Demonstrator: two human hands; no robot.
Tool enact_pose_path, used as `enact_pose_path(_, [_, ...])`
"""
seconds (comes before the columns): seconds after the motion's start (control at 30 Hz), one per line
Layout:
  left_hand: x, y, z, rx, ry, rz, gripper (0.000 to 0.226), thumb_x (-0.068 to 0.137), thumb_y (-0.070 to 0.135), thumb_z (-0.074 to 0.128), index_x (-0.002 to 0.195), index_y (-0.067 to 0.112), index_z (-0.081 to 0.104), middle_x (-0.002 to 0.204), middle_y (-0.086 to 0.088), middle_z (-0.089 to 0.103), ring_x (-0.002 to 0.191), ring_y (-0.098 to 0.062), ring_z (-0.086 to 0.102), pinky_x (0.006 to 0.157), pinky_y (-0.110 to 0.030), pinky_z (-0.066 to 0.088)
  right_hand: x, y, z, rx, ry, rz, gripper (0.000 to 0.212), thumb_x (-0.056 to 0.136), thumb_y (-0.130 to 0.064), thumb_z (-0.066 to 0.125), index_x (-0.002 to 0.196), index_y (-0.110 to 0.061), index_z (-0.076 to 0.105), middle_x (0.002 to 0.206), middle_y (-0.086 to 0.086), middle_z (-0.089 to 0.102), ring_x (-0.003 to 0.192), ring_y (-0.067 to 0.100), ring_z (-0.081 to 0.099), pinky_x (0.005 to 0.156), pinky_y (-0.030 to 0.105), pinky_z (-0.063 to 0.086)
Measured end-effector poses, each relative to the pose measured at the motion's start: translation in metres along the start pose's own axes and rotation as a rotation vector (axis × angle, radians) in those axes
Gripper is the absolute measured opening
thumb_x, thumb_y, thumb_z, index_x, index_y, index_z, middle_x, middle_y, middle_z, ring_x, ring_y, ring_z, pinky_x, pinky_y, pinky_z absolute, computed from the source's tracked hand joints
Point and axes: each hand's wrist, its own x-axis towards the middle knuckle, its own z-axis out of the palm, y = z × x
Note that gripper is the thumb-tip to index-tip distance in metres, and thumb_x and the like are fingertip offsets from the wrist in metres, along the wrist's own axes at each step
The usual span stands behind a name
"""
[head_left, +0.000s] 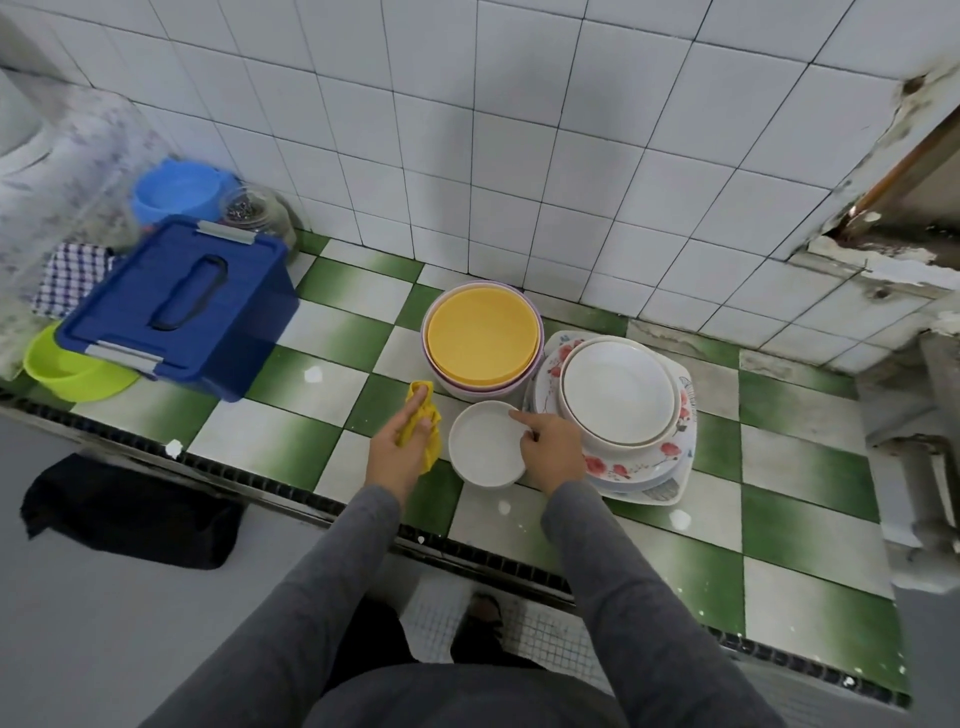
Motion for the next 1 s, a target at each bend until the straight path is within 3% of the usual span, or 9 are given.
enact_pose_path(0.27, [0.006, -0.008, 0.000, 0.018, 0.008, -0.015, 0.042, 0.101, 0.015, 0.054, 0.137, 0.036, 0.053, 0.150, -0.007, 0.045, 0.129, -0.023, 0.045, 0.114, -0.047, 0.038, 0.000, 0.003, -0.001, 0.007, 0.005, -0.002, 0.040, 0.098, 0.000, 0.051, 0.132, -0.014, 0.066, 0.133, 0.013, 0.063, 0.118, 0.025, 0.057, 0.101, 0.023, 0.039])
enact_pose_path(0.4, [0.007, -0.012, 0.001, 0.020, 0.011, -0.009, 0.041, 0.101, 0.014, 0.055, 0.133, 0.040, 0.054, 0.151, -0.007, 0.045, 0.134, -0.027, 0.044, 0.114, -0.046, 0.038, -0.001, 0.005, -0.004, 0.047, 0.013, 0.005, 0.039, 0.096, 0.001, 0.052, 0.130, -0.013, 0.067, 0.132, 0.012, 0.065, 0.116, 0.024, 0.057, 0.093, 0.014, 0.032])
enact_pose_path(0.63, [0.006, -0.013, 0.004, 0.021, 0.025, -0.010, 0.041, 0.101, 0.015, 0.055, 0.138, 0.032, 0.055, 0.153, -0.009, 0.043, 0.136, -0.030, 0.042, 0.113, -0.045, 0.038, 0.000, -0.002, -0.017, 0.128, 0.055, -0.009, 0.037, 0.094, -0.001, 0.057, 0.125, -0.017, 0.070, 0.124, 0.009, 0.069, 0.096, 0.016, 0.053, 0.105, 0.027, 0.042])
enact_pose_path(0.8, [-0.003, -0.012, 0.011, 0.034, 0.034, 0.023, 0.041, 0.101, 0.013, 0.054, 0.138, 0.032, 0.056, 0.153, -0.007, 0.043, 0.138, -0.029, 0.039, 0.115, -0.046, 0.036, -0.006, -0.006, -0.023, 0.177, 0.086, -0.029, 0.038, 0.092, 0.000, 0.058, 0.124, -0.017, 0.071, 0.121, 0.010, 0.070, 0.095, 0.015, 0.052, 0.093, 0.022, 0.042])
enact_pose_path(1.0, [-0.014, -0.006, 0.017, -0.023, 0.017, 0.031, 0.041, 0.103, 0.014, 0.050, 0.141, 0.029, 0.051, 0.149, -0.005, 0.043, 0.134, -0.025, 0.039, 0.113, -0.043, 0.037, -0.019, -0.013, -0.024, 0.209, 0.107, -0.040, 0.038, 0.093, -0.001, 0.058, 0.128, -0.016, 0.068, 0.128, 0.008, 0.067, 0.095, 0.013, 0.050, 0.093, 0.016, 0.036])
